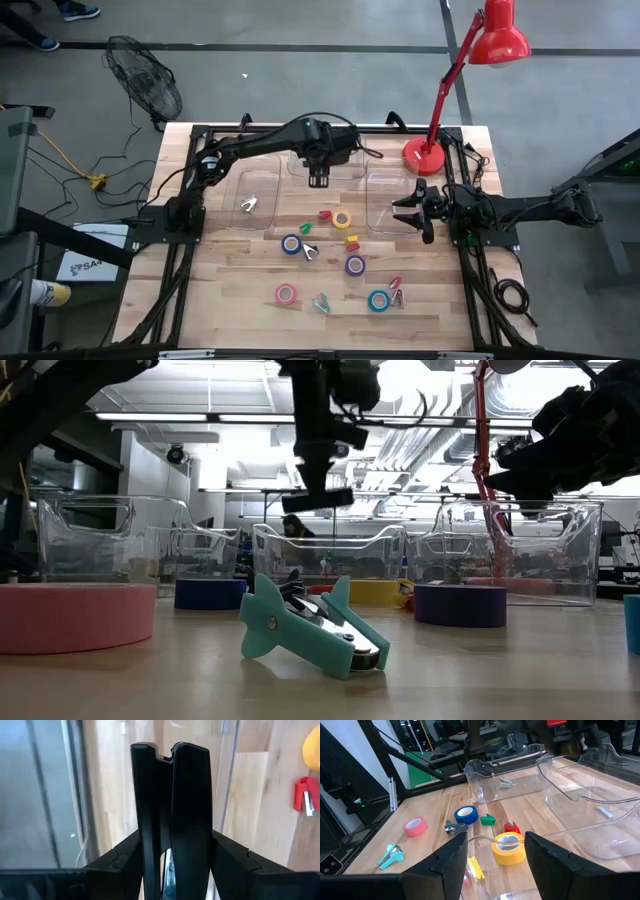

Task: Pick and place Stapler, Stapler remover, tape
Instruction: Put the black stapler into the top transparent bin

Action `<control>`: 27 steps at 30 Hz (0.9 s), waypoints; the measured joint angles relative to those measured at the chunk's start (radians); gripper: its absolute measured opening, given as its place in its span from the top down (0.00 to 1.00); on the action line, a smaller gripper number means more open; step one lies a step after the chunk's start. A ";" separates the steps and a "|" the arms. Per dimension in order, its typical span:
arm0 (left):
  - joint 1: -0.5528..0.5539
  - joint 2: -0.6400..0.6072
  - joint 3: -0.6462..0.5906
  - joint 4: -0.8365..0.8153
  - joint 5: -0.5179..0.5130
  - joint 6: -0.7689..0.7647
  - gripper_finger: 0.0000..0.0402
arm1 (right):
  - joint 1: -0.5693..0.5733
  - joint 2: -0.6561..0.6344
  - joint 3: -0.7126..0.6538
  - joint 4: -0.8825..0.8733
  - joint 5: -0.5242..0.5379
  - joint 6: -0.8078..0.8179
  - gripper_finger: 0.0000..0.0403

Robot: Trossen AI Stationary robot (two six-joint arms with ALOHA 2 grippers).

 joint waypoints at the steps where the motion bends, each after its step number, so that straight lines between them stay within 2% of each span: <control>1: 0.012 0.000 -0.011 0.015 0.017 0.013 0.56 | 0.000 0.000 0.000 0.000 0.000 0.000 0.53; 13: 0.122 0.000 -0.154 0.140 0.122 0.096 0.54 | 0.000 0.000 0.000 0.000 0.000 0.000 0.53; 21: 0.165 0.000 -0.231 0.195 0.230 0.101 0.53 | 0.000 0.000 0.000 0.000 0.000 0.000 0.53; 27: 0.183 0.000 -0.268 0.212 0.287 0.163 0.53 | 0.000 0.000 0.000 0.000 0.000 0.000 0.53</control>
